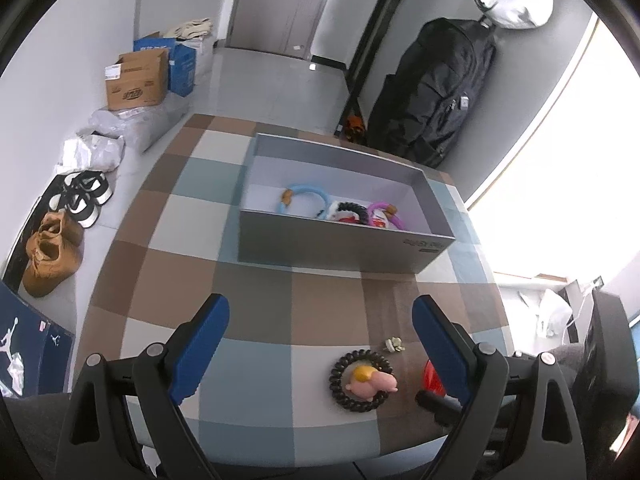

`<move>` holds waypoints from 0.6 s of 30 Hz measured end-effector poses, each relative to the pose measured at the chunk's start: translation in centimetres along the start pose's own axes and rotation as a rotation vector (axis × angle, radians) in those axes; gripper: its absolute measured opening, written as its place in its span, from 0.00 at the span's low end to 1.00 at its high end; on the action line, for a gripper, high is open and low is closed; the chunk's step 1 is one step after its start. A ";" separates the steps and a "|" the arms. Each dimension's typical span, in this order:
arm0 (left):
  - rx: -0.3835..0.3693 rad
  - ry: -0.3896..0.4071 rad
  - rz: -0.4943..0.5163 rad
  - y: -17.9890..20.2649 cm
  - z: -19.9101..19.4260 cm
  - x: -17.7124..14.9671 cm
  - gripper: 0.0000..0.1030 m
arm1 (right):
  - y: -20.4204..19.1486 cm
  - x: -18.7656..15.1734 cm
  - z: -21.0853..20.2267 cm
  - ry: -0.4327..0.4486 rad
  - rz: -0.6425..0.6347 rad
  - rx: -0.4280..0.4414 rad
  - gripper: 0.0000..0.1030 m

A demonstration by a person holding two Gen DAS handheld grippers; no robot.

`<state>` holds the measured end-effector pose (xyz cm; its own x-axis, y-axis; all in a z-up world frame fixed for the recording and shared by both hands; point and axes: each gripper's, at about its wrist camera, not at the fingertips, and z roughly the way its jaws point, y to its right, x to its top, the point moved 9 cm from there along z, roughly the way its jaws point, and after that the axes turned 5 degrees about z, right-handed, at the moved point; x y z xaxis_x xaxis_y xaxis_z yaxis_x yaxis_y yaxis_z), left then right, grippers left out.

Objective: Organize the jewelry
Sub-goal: 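Lower the right tool onto the red 'China' badge and grasp it, then grasp the small yellow flower charm with the left tool while the right tool holds the badge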

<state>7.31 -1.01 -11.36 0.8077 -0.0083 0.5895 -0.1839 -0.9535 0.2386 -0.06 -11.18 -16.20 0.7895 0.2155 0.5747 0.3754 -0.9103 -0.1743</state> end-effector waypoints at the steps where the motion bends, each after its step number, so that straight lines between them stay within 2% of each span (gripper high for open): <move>1: -0.006 -0.002 0.008 0.2 0.1 0.0 0.87 | 0.3 0.1 -0.2 0.007 0.009 -0.002 0.41; 9: -0.033 -0.053 0.117 3.1 0.8 -1.1 0.87 | 2.3 1.2 -1.4 0.059 0.089 -0.019 0.41; 13: -0.044 -0.092 0.208 4.8 1.4 -2.1 0.75 | 4.0 1.8 -2.3 0.092 0.177 0.001 0.41; 18: -0.048 -0.115 0.298 6.6 1.9 -2.9 0.73 | 6.2 2.3 -3.5 0.137 0.251 -0.011 0.41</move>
<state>4.85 -7.87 -12.95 0.7722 -0.3213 0.5481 -0.4458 -0.8887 0.1070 2.38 -17.59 -13.19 0.7839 -0.0661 0.6173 0.1707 -0.9331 -0.3166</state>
